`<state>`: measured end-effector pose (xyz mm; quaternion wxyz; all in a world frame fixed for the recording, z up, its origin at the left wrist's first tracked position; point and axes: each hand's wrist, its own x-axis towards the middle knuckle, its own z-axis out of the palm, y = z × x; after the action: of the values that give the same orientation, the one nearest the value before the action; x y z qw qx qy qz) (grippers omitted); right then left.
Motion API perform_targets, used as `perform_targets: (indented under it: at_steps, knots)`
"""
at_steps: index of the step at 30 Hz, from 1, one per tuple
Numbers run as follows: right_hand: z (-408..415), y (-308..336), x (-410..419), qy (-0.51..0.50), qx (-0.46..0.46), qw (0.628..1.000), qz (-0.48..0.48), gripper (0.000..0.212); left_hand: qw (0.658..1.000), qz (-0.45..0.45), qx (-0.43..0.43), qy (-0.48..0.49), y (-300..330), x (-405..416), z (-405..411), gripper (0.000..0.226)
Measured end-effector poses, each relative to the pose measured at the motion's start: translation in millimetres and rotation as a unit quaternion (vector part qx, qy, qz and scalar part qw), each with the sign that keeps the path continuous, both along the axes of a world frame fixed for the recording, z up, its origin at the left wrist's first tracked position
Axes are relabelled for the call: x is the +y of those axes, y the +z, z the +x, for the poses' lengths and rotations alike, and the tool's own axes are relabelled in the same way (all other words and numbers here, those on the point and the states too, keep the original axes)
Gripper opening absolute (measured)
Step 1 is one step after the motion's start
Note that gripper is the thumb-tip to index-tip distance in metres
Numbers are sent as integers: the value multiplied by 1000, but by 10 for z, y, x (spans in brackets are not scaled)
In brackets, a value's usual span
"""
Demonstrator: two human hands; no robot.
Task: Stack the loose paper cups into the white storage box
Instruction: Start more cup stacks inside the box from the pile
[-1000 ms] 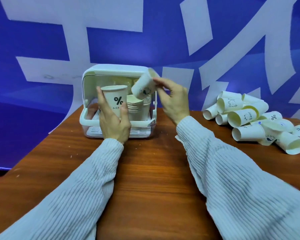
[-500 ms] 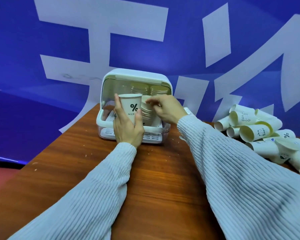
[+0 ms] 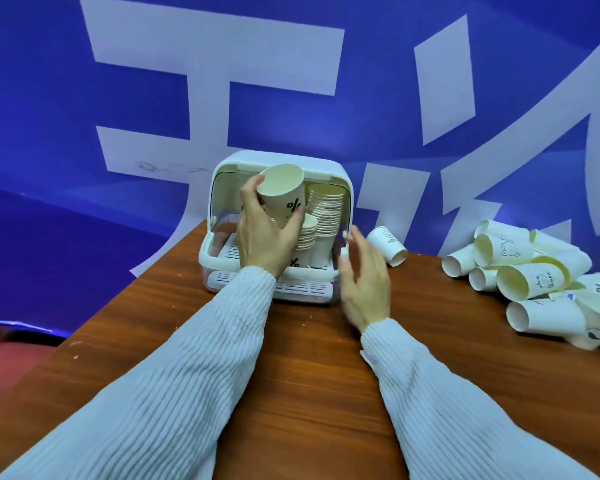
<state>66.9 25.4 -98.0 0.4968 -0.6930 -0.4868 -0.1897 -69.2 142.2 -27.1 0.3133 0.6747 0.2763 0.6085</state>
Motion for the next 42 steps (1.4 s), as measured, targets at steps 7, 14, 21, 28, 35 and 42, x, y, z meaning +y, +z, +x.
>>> perform_targets:
  at_steps: [7, 14, 21, 28, 35, 42]
  knots:
    - [16, 1, -60, -4, 109, 994, 21, 48, 980, 115, 157, 48, -28, 139, 189, 69]
    - [60, 22, -49, -17, 159, 986, 46, 42, 941, 170, 258, 140, -98, 196, 193, 47]
    - [234, 2, 25, -51, 210, 973, 77, 39, 940, 207, 242, 124, 20, 274, 315, 35]
    - [486, -41, 121, -90, 196, 973, 85, 29, 895, 267, 352, 64, -130, 296, 417, 35]
    - [939, -108, 116, -205, 193, 947, -156, 57, 896, 242, 368, 52, -317, 273, 392, 53]
    - [1067, -114, 204, -209, 212, 947, -119, 35, 904, 205, 374, 38, -305, 198, 367, 65]
